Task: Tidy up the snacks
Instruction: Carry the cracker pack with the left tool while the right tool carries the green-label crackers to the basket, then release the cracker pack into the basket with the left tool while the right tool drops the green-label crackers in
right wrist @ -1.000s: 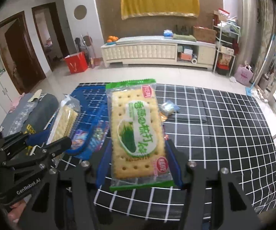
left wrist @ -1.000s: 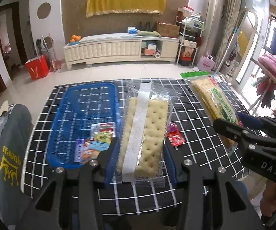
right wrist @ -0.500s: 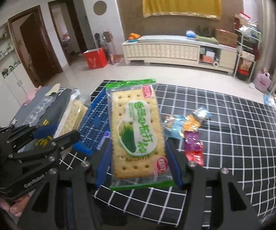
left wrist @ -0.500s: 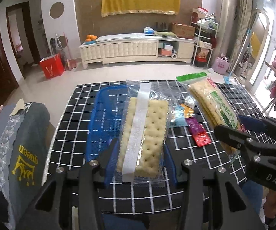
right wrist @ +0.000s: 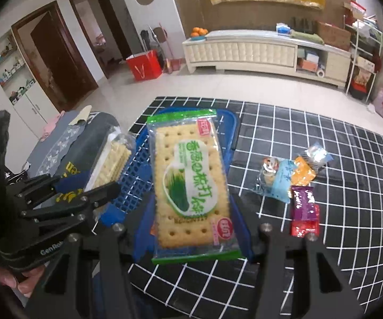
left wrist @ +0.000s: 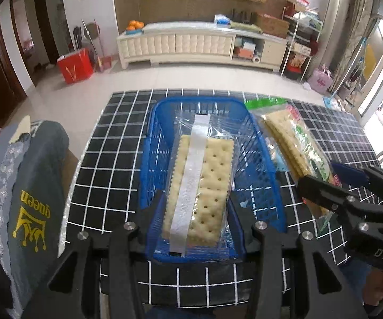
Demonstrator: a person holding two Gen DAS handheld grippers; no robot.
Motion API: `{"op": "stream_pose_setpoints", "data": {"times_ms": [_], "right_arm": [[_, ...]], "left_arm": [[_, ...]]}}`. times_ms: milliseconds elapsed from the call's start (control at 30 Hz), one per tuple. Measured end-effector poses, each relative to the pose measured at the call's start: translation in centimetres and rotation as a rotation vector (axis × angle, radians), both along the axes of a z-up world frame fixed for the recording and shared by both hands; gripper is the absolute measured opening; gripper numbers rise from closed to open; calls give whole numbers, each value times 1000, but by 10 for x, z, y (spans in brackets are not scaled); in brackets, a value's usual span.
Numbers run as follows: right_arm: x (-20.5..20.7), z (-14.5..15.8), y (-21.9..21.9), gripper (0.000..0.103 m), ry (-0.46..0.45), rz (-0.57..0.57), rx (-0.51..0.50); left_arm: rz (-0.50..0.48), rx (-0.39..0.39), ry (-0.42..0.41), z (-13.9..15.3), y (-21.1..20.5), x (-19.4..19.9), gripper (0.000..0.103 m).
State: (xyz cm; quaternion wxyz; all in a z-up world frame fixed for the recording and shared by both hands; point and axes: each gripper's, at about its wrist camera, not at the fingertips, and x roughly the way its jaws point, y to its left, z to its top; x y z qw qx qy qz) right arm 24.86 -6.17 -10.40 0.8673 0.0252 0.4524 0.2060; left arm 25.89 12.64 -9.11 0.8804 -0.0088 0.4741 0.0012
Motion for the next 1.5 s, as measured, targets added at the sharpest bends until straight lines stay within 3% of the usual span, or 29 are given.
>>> {"op": "stream_pose_setpoints", "data": {"times_ms": [300, 433, 600, 967, 1133, 1500], "right_arm": [[11, -17, 4, 60, 35, 0, 5], [12, -20, 0, 60, 48, -9, -12], [4, -17, -9, 60, 49, -31, -19], [-16, 6, -11, 60, 12, -31, -45], [-18, 12, -10, 60, 4, -30, -53], [5, 24, 31, 60, -15, 29, -82]], "left_arm": [[-40, 2, 119, -39, -3, 28, 43], [-81, -14, 218, -53, -11, 37, 43], [-80, -56, 245, -62, -14, 35, 43], [-42, -42, 193, -52, 2, 42, 44], [-44, -86, 140, -30, 6, 27, 44], [14, -76, 12, 17, 44, 2, 44]]}}
